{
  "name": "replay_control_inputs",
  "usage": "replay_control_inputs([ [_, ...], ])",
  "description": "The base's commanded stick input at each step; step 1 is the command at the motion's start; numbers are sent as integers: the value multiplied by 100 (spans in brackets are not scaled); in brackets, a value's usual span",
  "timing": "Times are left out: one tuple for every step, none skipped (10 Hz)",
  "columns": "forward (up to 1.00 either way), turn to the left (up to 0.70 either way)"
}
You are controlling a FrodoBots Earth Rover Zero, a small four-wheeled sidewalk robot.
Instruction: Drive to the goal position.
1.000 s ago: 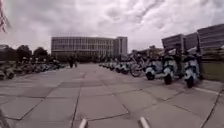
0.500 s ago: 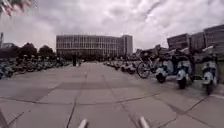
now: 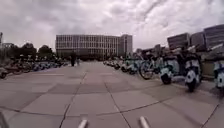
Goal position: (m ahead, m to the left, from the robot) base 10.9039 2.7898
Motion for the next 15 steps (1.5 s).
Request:
replay_control_inputs([
  [70, 0],
  [70, 0],
  [70, 0],
  [70, 0],
  [70, 0],
  [70, 0],
  [70, 2],
  [70, 35],
  [70, 35],
  [70, 35],
  [70, 35],
  [70, 35],
  [70, 35],
  [70, 35],
  [70, 35],
])
